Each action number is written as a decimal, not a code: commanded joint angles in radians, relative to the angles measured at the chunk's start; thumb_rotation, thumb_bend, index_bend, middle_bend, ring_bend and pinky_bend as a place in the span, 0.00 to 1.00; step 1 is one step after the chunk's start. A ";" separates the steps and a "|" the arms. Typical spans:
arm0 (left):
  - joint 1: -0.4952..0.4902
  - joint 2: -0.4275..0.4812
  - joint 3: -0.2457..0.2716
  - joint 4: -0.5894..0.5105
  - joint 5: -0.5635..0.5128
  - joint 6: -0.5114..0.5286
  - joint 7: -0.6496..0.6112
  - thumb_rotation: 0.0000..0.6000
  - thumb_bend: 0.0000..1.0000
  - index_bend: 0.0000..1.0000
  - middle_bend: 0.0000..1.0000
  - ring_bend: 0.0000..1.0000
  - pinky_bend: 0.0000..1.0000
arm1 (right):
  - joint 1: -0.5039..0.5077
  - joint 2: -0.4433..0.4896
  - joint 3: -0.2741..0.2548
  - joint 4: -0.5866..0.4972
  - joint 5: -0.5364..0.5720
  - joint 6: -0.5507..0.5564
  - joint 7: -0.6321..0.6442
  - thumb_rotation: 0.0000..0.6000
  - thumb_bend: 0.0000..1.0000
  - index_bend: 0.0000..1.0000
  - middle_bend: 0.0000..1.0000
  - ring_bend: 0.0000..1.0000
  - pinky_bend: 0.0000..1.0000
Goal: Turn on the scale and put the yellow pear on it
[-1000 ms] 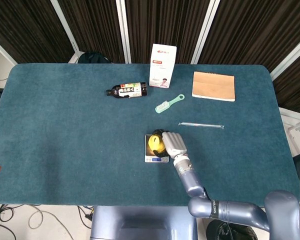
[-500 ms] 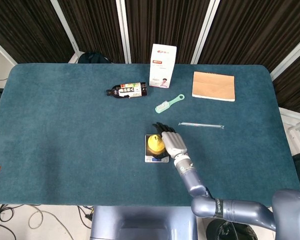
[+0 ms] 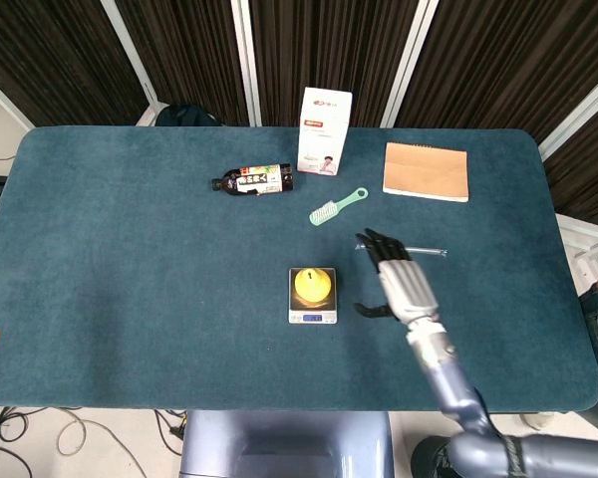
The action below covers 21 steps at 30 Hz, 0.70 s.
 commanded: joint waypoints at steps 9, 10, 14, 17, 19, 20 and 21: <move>0.001 -0.006 0.009 -0.007 0.015 0.004 0.011 1.00 0.01 0.11 0.00 0.00 0.08 | -0.375 0.119 -0.308 0.223 -0.558 0.442 0.100 1.00 0.24 0.01 0.02 0.01 0.04; 0.001 -0.006 0.009 -0.006 0.015 0.004 0.011 1.00 0.01 0.11 0.00 0.00 0.08 | -0.390 0.111 -0.312 0.241 -0.565 0.458 0.094 1.00 0.24 0.01 0.02 0.01 0.04; -0.001 -0.009 0.011 -0.003 0.014 0.002 0.018 1.00 0.01 0.11 0.00 0.00 0.08 | -0.435 0.086 -0.320 0.294 -0.567 0.491 0.098 1.00 0.24 0.01 0.02 0.01 0.04; -0.002 -0.011 0.012 0.000 0.014 0.001 0.022 1.00 0.01 0.11 0.00 0.00 0.08 | -0.449 0.083 -0.323 0.317 -0.565 0.489 0.100 1.00 0.24 0.01 0.02 0.01 0.04; -0.003 -0.014 0.012 0.001 0.013 -0.001 0.026 1.00 0.01 0.11 0.00 0.00 0.08 | -0.453 0.088 -0.326 0.325 -0.560 0.471 0.093 1.00 0.24 0.01 0.02 0.01 0.04; -0.003 -0.014 0.012 0.001 0.013 -0.001 0.027 1.00 0.01 0.11 0.00 0.00 0.08 | -0.453 0.089 -0.326 0.325 -0.560 0.467 0.092 1.00 0.24 0.01 0.02 0.01 0.04; -0.004 -0.016 0.012 0.001 0.013 -0.001 0.029 1.00 0.01 0.11 0.00 0.00 0.08 | -0.453 0.092 -0.325 0.324 -0.560 0.460 0.089 1.00 0.24 0.01 0.02 0.01 0.04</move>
